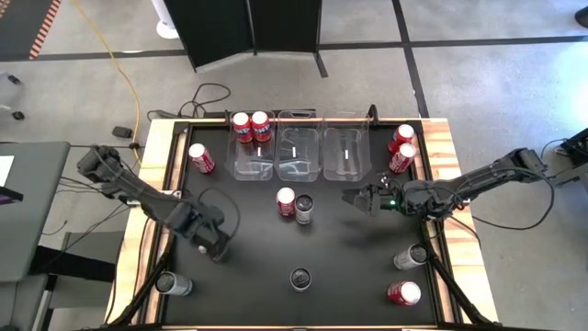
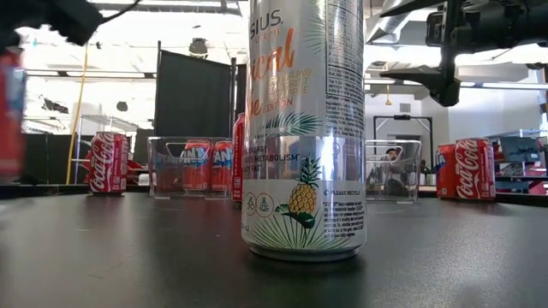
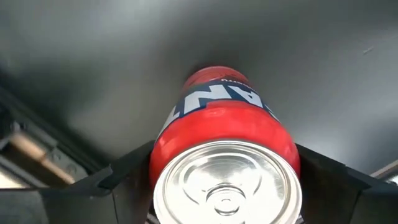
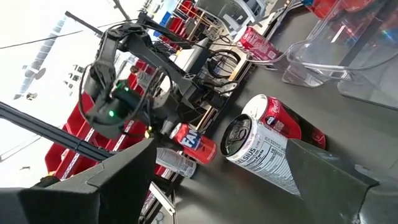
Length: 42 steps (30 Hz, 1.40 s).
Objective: Sort soda cans
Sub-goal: Put the left red soda can into the left transparent bin
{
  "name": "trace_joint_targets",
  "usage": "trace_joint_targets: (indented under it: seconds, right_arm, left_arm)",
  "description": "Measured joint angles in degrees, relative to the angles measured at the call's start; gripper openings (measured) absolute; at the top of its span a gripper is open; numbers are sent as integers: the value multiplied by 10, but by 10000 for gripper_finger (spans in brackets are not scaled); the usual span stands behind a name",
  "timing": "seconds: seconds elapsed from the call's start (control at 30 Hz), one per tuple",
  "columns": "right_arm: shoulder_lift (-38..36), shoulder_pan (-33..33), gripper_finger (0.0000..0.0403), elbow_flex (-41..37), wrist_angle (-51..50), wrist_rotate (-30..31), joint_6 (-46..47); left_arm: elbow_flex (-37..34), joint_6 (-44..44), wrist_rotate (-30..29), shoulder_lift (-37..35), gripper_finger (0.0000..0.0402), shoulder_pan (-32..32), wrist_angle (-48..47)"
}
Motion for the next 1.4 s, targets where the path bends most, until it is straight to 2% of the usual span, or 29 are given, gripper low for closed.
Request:
trace_joint_targets:
  seconds: [0.37,0.63,0.87,1.03,1.4]
  right_arm:
    - [0,0,372,0,0,0,0]
    - [0,1,372,0,0,0,0]
    - [0,1,372,0,0,0,2]
    - [0,1,372,0,0,2,5]
    - [0,1,372,0,0,16,19]
  left_arm:
    - [95,190,-7,0,301,154,-92]
    - [179,339,-45,6,301,268,-152]
    - [210,416,-62,6,301,361,-163]
    - [214,445,-92,6,302,420,-142]
    - [214,563,-139,6,302,540,1]
